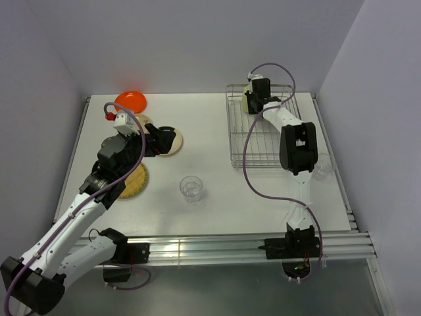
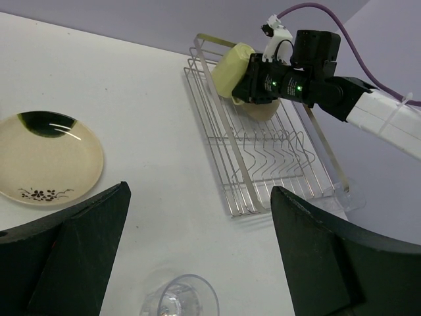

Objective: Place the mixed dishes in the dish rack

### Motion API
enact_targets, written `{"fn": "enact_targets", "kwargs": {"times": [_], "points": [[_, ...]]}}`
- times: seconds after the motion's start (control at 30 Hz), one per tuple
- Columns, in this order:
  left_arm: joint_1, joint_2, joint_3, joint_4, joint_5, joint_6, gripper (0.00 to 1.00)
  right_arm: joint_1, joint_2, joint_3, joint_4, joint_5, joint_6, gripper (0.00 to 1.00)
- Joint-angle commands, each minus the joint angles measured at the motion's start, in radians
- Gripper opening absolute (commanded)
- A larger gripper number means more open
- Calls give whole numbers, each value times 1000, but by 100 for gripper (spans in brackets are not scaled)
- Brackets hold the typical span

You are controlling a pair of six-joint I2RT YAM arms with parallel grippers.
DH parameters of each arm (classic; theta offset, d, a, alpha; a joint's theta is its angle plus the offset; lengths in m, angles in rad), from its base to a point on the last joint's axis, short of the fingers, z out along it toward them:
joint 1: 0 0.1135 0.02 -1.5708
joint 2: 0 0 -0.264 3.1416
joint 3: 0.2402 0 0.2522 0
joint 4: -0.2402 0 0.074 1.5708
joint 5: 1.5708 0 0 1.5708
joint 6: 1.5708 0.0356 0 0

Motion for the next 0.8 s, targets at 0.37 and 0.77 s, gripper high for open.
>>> {"fn": "enact_targets", "kwargs": {"times": [0.37,0.77], "points": [[7,-12,0,26,-4,-14,95,-42,-51,4,106,-25,7,52],[21,27,55,-109,-92,-45,94,-50,-217,-130,158,-152,-18,77]]}}
